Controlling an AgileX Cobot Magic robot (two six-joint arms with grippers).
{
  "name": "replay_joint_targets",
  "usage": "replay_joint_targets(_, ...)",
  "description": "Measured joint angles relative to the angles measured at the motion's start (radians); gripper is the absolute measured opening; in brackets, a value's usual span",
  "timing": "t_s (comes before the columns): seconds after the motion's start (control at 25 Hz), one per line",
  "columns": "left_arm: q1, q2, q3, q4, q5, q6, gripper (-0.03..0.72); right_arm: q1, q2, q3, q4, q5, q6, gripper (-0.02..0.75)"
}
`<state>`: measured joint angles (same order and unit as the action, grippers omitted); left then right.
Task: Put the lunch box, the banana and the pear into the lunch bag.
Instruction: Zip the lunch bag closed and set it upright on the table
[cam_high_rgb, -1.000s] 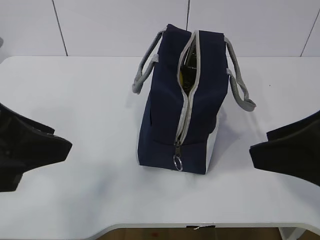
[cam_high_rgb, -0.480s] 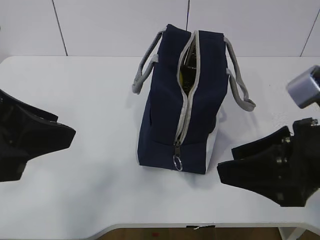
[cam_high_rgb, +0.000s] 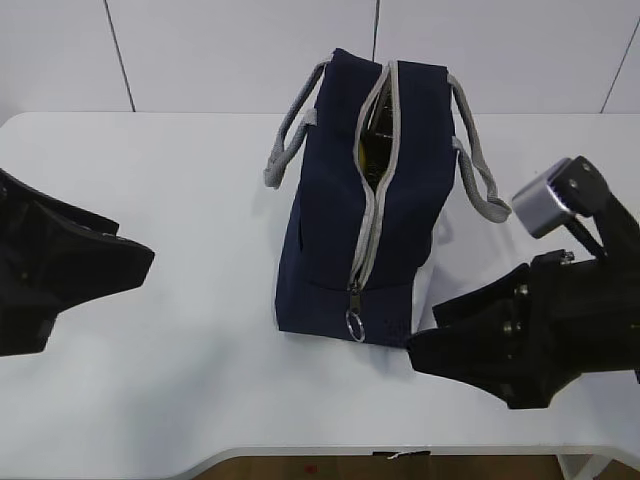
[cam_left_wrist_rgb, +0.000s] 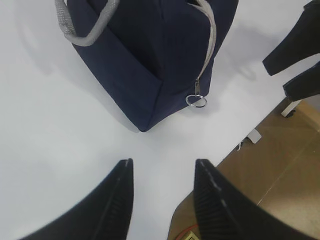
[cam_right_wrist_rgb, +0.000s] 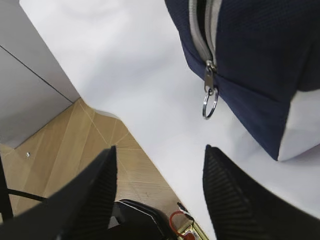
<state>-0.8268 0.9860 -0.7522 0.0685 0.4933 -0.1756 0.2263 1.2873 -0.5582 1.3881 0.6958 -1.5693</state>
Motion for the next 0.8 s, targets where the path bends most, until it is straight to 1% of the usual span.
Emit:
replay_joint_targets(0.08,0.000,0.000,0.000,0.000,0.000,0.000,0.308,0.036,0.020,0.000,0.031,-0.031,-0.043,0.442)
replay_joint_targets(0.2,0.000,0.000,0.000,0.006,0.000,0.000,0.308,0.129,0.058,0.000,0.108,-0.121,-0.110,0.442)
replay_joint_targets(0.28,0.000,0.000,0.000,0.007,0.000,0.000,0.308,0.189,0.082,0.000,0.196,-0.196,-0.182,0.442)
replay_joint_targets(0.36,0.000,0.000,0.000,0.008,0.000,0.000,0.308,0.219,0.104,0.000,0.314,-0.256,-0.288,0.442)
replay_joint_targets(0.4,0.000,0.000,0.000,0.011,-0.002,0.000,0.308,0.224,0.116,0.000,0.359,-0.271,-0.320,0.442)
replay_joint_targets(0.48,0.000,0.000,0.000,0.014,-0.002,0.000,0.308,0.226,0.145,0.000,0.401,-0.290,-0.365,0.442)
replay_joint_targets(0.8,0.000,0.000,0.000,0.026,-0.002,0.000,0.308,0.228,0.235,-0.028,0.421,-0.298,-0.396,0.442)
